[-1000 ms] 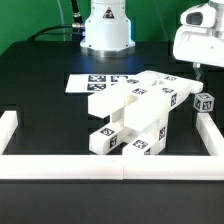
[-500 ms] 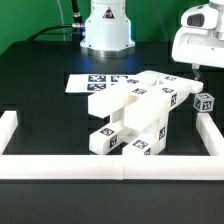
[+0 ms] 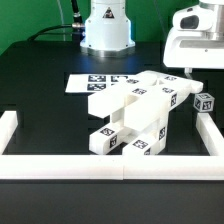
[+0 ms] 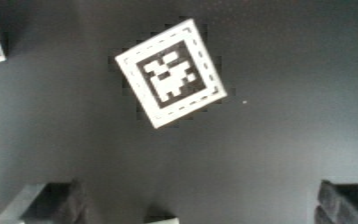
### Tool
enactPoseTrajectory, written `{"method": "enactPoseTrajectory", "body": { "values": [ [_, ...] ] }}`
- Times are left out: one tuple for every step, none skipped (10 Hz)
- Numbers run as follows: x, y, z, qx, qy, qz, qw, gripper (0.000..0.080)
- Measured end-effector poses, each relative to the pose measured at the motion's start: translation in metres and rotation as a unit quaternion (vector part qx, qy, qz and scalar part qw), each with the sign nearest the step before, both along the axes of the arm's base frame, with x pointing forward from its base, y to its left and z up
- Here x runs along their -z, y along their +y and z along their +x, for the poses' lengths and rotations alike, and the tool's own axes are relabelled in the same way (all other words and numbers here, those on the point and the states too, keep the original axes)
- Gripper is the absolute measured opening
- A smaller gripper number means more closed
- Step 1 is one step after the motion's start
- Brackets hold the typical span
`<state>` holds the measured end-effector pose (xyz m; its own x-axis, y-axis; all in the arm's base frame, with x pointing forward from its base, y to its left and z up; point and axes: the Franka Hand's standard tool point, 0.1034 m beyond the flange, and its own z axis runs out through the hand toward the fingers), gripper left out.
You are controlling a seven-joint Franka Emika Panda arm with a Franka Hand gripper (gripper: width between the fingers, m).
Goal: Assemble chair
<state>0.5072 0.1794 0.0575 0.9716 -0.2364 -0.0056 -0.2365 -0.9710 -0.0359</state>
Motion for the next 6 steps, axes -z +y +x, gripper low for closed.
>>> {"method": "enactPoseTrajectory", "body": {
  "values": [
    [0.0, 0.0, 0.0, 0.0, 0.0, 0.0, 1.0, 0.0649],
    [0.0, 0.0, 0.0, 0.0, 0.0, 0.0, 1.0, 0.0649],
    [0.002, 0.0, -0.001, 0.0, 0.001, -0.001, 1.0, 0.0649],
    [0.009, -0.001, -0.005, -0.011, -0.008, -0.003, 1.0, 0.0649],
    [0.014, -0.001, -0.011, -0.012, -0.008, -0.005, 1.0, 0.0649],
    [0.017, -0.002, -0.013, -0.012, -0.005, -0.006, 1.0, 0.0649]
  ]
}}
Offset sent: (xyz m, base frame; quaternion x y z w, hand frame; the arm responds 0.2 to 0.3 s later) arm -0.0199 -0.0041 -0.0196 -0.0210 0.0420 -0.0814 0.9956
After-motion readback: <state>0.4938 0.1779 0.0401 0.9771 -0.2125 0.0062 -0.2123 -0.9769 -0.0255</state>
